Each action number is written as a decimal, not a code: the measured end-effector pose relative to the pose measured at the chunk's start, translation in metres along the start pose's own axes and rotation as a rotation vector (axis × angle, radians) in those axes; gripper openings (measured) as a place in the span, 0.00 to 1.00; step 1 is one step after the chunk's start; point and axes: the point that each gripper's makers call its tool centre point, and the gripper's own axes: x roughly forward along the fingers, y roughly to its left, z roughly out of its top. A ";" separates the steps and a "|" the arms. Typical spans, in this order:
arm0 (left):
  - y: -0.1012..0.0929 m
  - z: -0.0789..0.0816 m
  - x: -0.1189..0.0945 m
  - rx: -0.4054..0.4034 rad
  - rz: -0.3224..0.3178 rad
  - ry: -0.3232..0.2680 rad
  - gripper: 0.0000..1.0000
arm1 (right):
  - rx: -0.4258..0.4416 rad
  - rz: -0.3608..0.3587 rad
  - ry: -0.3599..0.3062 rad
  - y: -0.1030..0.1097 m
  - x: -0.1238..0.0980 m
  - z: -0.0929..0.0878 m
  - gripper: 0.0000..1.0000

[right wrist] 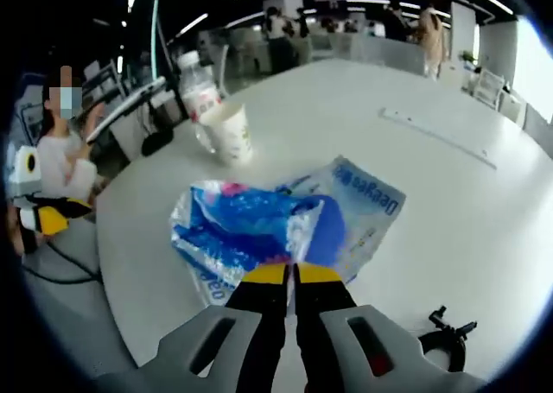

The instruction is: Arrange the tabletop items into an orderly group along one side of the table until the central work area is clear of visible clutter.

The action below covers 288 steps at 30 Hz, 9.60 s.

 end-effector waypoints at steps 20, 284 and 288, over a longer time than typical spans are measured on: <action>0.014 -0.004 0.003 -0.015 0.002 0.020 0.40 | 0.036 0.003 -0.015 0.046 -0.007 -0.007 0.00; -0.161 -0.008 0.178 0.338 -0.205 0.334 0.00 | 0.183 -0.131 -0.063 -0.078 -0.107 -0.057 0.00; -0.167 -0.005 0.189 0.335 -0.202 0.333 0.00 | 0.177 -0.135 -0.070 -0.090 -0.107 -0.053 0.00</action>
